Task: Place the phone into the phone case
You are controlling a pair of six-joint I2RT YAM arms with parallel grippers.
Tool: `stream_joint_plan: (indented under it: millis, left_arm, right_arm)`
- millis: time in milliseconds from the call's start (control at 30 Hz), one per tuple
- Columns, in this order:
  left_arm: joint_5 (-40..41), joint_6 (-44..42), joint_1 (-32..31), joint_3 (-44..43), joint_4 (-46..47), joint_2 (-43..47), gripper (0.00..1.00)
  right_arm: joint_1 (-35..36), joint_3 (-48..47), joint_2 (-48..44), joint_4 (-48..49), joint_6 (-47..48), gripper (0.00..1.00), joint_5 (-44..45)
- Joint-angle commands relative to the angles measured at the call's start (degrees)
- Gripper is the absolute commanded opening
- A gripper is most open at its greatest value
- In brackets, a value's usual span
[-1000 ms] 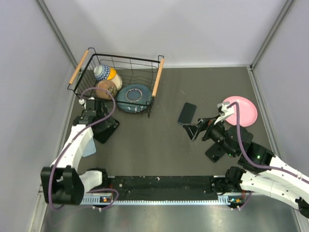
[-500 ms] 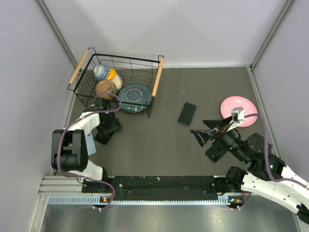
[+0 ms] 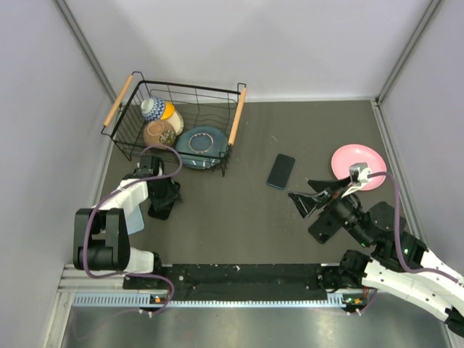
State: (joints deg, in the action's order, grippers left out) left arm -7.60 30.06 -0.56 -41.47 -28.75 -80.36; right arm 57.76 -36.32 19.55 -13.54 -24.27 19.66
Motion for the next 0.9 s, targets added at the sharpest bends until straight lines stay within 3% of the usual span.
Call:
stream_joint_plan:
  millis: [0, 367, 400, 533, 633, 867]
  left_arm:
    - [1.43, -0.01, -3.82, 1.93, -0.69, 0.11, 0.54]
    - [9.0, 0.52, -17.8, -0.54, -2.97, -0.67, 0.31]
    - [9.0, 0.52, -18.33, -0.89, -3.06, -1.29, 0.23]
    - [9.09, 0.96, -21.85, -2.12, -3.06, -3.23, 0.05]
    - [9.61, 2.1, -26.76, -3.34, -2.89, -2.79, 0.0]
    - [9.09, 7.89, -41.17, -5.72, 0.18, -1.03, 0.0]
  right_arm:
    - [0.34, 0.98, -0.91, -0.08, -3.76, 0.98, 2.58]
    - [0.34, 2.74, -0.57, -3.77, -12.28, 0.97, 6.0]
    - [0.34, 2.92, -0.48, -3.6, -12.64, 0.97, 6.09]
    - [0.25, 3.79, -0.3, -3.86, -13.96, 0.97, 6.97]
    - [0.34, 4.06, 0.57, -4.56, -15.36, 0.97, 8.81]
    - [0.34, 2.13, 8.21, -7.9, -18.87, 0.95, 12.85]
